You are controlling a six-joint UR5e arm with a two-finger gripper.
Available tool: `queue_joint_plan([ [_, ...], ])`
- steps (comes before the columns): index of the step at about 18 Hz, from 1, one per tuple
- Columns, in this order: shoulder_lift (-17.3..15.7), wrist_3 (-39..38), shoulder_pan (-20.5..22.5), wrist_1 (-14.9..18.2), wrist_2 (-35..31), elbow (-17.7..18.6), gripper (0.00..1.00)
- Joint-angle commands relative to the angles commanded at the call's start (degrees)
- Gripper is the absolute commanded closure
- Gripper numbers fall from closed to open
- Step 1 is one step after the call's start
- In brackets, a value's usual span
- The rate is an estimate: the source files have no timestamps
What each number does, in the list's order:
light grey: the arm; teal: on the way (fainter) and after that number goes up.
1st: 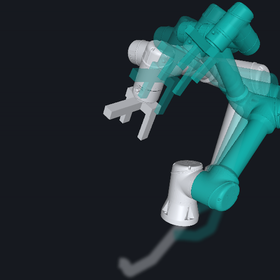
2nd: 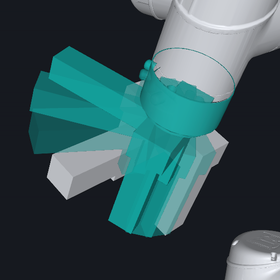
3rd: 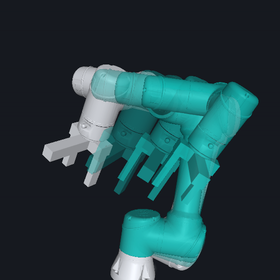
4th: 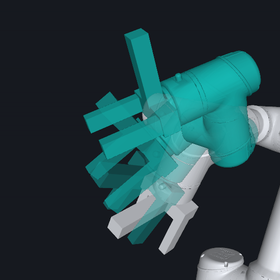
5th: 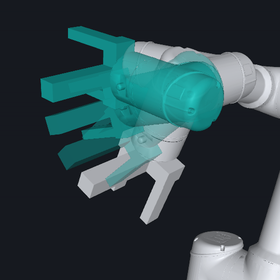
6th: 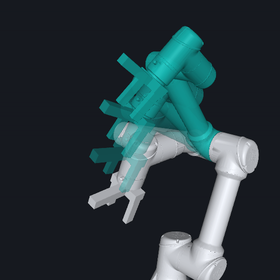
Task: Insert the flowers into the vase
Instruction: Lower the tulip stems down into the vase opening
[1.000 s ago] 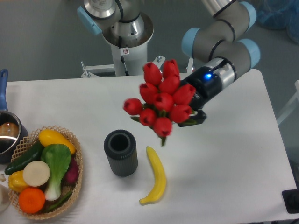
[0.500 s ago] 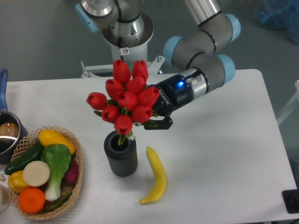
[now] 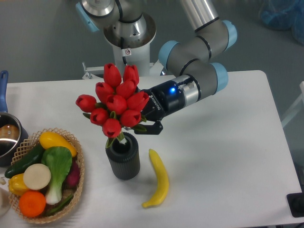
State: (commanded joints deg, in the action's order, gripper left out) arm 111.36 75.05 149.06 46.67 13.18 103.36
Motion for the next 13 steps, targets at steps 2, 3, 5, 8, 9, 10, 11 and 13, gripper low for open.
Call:
queue_joint_plan([
  [2, 0.6, 0.3, 0.0, -0.1, 0.0, 0.3, 0.69],
  [3, 0.8, 1.1, 0.0, -0.1, 0.0, 0.6, 0.69],
  [5, 0.9, 4.0, -0.1, -0.1, 0.1, 1.9, 0.69],
  [8, 0.9, 5.7, -0.2, 0.0, 0.0, 3.9, 0.69],
  [9, 0.9, 6.1, -0.1, -0.1, 0.0, 5.0, 0.69],
  [10, 0.7, 6.5, -0.1, -0.1, 0.1, 6.3, 0.69],
  [11, 0.5, 7.5, 0.0, -0.1, 0.3, 7.5, 0.69],
  [13, 0.5, 8.7, -0.1, -0.1, 0.3, 8.4, 0.69],
])
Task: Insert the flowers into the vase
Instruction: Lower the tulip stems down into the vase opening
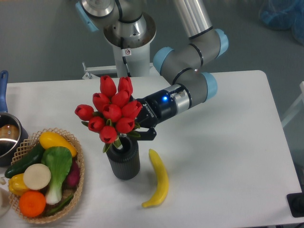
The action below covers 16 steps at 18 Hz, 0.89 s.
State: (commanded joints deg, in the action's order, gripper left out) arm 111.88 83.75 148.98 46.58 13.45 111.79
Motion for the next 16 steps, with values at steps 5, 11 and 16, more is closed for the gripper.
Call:
queue_joint_plan([
  [5, 1.5, 3.6, 0.2, 0.0, -0.1, 1.5, 0.69],
  [11, 2.6, 6.6, 0.9, 0.1, -0.2, 3.0, 0.67],
  [16, 5.0, 8.5, 1.1, 0.1, -0.7, 2.3, 0.67],
])
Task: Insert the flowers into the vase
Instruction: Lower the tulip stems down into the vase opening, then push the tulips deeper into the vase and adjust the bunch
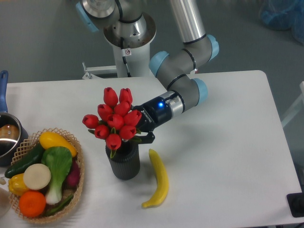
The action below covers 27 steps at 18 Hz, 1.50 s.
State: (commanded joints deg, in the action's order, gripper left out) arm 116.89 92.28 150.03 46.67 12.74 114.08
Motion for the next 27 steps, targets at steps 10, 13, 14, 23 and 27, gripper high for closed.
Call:
queue_joint_plan([
  [10, 1.7, 1.3, 1.4, -0.1, -0.1, -0.4, 0.53],
  [13, 1.6, 1.3, 1.7, -0.1, -0.2, -0.4, 0.49],
  [14, 1.6, 1.3, 1.7, -0.1, -0.2, -0.4, 0.46],
  [23, 1.4, 1.5, 2.1, -0.1, -0.3, -0.2, 0.26],
  [27, 1.3, 1.4, 2.1, -0.1, -0.4, 0.0, 0.24],
])
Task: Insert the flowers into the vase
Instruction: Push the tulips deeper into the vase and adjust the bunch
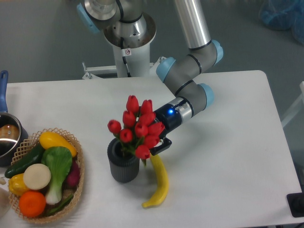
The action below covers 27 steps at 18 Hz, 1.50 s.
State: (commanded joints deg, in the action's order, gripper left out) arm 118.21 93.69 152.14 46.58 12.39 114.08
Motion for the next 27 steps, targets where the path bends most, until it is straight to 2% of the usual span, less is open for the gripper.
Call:
queue_joint_plan([
  [1, -0.1, 0.1, 0.0, 0.0, 0.0, 0.1, 0.22],
  [4, -0.1, 0.1, 0.0, 0.0, 0.0, 0.3, 0.03],
  [5, -0.2, 0.1, 0.0, 0.0, 0.0, 0.4, 0.02],
  [18, -0.4, 0.0, 0.0, 0.2, 0.0, 0.2, 0.0],
  [27, 0.1, 0.2, -0.4, 0.2, -0.4, -1.5, 0.0],
])
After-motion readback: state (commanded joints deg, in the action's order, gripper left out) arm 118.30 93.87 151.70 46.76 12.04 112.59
